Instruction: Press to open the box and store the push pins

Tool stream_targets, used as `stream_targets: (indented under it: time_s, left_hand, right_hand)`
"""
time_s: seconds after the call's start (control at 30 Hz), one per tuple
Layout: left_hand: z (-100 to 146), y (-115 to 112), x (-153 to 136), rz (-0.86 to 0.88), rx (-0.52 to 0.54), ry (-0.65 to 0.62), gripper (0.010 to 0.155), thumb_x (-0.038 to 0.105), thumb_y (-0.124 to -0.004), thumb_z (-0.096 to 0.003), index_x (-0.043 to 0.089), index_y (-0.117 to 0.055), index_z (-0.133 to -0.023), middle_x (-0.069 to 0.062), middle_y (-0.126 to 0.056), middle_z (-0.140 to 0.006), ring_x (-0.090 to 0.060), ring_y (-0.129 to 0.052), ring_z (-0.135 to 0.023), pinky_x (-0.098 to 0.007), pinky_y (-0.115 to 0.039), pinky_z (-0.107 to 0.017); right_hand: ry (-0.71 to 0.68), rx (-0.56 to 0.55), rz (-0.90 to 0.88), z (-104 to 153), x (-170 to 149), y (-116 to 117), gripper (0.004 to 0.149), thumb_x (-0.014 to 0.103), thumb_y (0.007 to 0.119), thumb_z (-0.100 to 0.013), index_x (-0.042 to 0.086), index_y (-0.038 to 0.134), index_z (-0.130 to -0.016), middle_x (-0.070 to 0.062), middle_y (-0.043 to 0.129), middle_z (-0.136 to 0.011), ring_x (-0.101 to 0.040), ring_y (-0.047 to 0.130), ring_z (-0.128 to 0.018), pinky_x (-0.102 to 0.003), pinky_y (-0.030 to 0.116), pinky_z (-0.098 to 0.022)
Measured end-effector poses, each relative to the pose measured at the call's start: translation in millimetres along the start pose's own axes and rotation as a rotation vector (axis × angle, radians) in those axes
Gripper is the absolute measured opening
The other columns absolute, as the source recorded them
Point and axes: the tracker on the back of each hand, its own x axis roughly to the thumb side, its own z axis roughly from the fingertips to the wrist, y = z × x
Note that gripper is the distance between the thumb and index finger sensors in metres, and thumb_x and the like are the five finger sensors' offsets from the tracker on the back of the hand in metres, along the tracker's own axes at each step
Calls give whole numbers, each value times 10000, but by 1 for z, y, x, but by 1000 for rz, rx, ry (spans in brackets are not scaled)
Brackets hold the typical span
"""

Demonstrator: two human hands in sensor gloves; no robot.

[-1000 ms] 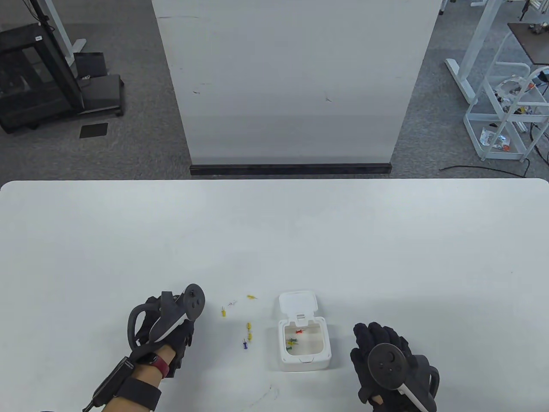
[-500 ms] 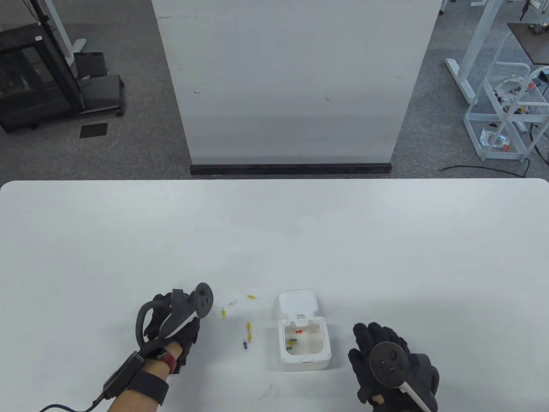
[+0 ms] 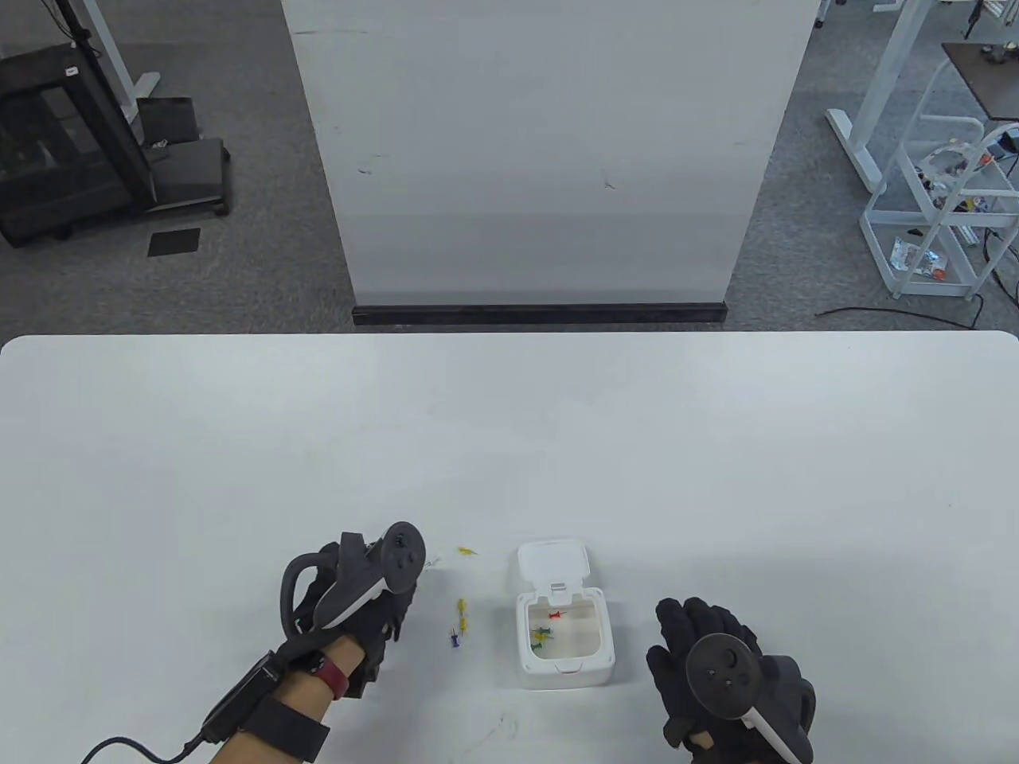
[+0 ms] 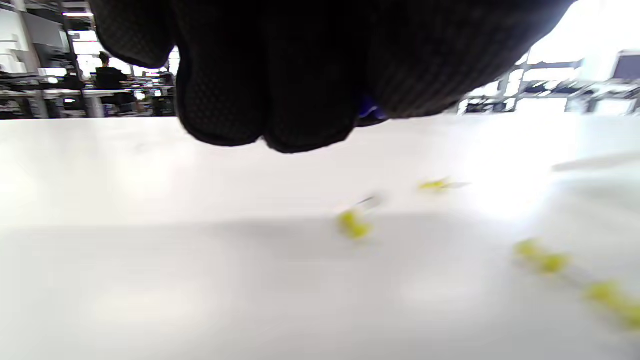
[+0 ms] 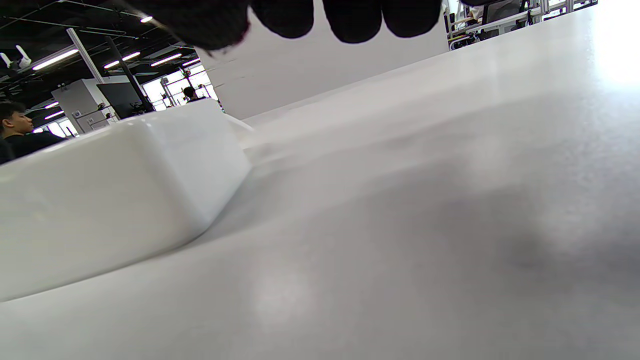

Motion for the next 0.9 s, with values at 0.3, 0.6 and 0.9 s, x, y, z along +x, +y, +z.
stream_targets:
  time_s: [0.3,0.6,0.9]
  left_hand:
    - [19,12,110,34,-8,-271,402,407,-842,-433,230,-851,-794,-17,-973,-707,-320,-919,-717,-581,-611,-719]
    - [23,-3,165,-71,0,-353,395,389,-868,-429,244,-858,-797,-19,-974,-725,-322,-916,-731,-580,-607,-725]
    - [20,-10,157,-58,-33,-335,402,330,-876,-433,265,-831,-827,-3,-961,-768,-318,-908,-762,-581,-601,-728]
  right_hand:
    - [-7,-2,-4,1,0,0,613,489,706,-509,301,469,-1042,-41,493,-1107,-398,494,-1020,-616,462,-753]
    - [-17,10,-10,1,0,1,609,486,706,-510,301,471,-1041,-41,492,-1107,-398,493,-1020,-616,460,-755]
    - [-19,4,-9,2,0,1,601,469,712,-512,298,478,-1038,-39,496,-1105,-398,496,-1019,-614,461,-755]
